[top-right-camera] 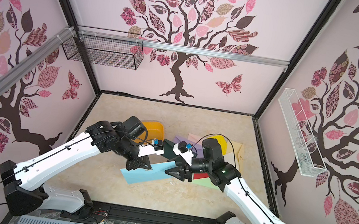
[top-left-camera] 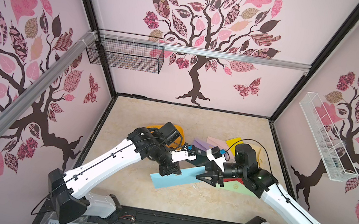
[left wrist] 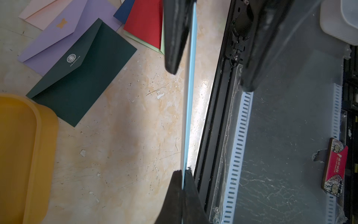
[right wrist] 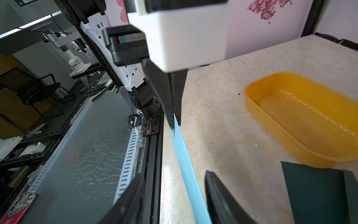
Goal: Put the sealed envelopes into the storage box
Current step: Pick up the envelope from the center of the board, then place the envelope in the storage box.
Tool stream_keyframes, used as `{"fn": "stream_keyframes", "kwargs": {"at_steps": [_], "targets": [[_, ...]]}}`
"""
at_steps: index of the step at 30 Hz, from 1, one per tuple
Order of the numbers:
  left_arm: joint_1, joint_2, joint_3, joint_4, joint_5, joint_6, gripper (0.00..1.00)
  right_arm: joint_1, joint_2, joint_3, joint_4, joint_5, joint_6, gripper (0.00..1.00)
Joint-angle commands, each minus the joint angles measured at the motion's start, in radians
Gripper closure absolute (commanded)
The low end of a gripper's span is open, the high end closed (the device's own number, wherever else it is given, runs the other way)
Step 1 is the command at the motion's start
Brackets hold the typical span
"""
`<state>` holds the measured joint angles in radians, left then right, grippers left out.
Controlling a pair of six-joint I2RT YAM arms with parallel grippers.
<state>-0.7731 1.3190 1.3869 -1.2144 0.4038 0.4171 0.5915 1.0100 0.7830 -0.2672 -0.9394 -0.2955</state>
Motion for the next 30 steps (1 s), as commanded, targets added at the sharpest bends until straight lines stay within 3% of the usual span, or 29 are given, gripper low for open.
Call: {"fn": "stream_keyframes", "kwargs": {"at_steps": [1,3,5,9,13,21,30], "targets": [[0.000,-0.029,0.022,-0.030,-0.142,0.081,1.00,0.004,-0.062,-0.044,0.084,0.207,0.123,0.28],[0.003,-0.030,0.016,-0.030,-0.268,0.123,1.00,0.003,-0.088,-0.094,0.107,0.342,0.194,0.28],[0.036,-0.026,0.006,0.009,-0.372,0.148,1.00,0.004,-0.124,-0.163,0.150,0.384,0.253,0.28],[0.179,0.022,0.061,0.064,-0.392,0.232,1.00,0.004,-0.152,-0.265,0.180,0.412,0.348,0.31],[0.236,0.149,0.155,0.038,-0.426,0.329,1.00,0.003,-0.162,-0.339,0.179,0.443,0.378,0.33],[0.392,0.372,0.336,0.041,-0.279,0.443,1.00,0.004,-0.197,-0.363,0.141,0.485,0.389,0.33],[0.446,0.524,0.395,0.087,-0.185,0.496,1.00,0.004,-0.219,-0.367,0.132,0.491,0.398,0.34]]}}
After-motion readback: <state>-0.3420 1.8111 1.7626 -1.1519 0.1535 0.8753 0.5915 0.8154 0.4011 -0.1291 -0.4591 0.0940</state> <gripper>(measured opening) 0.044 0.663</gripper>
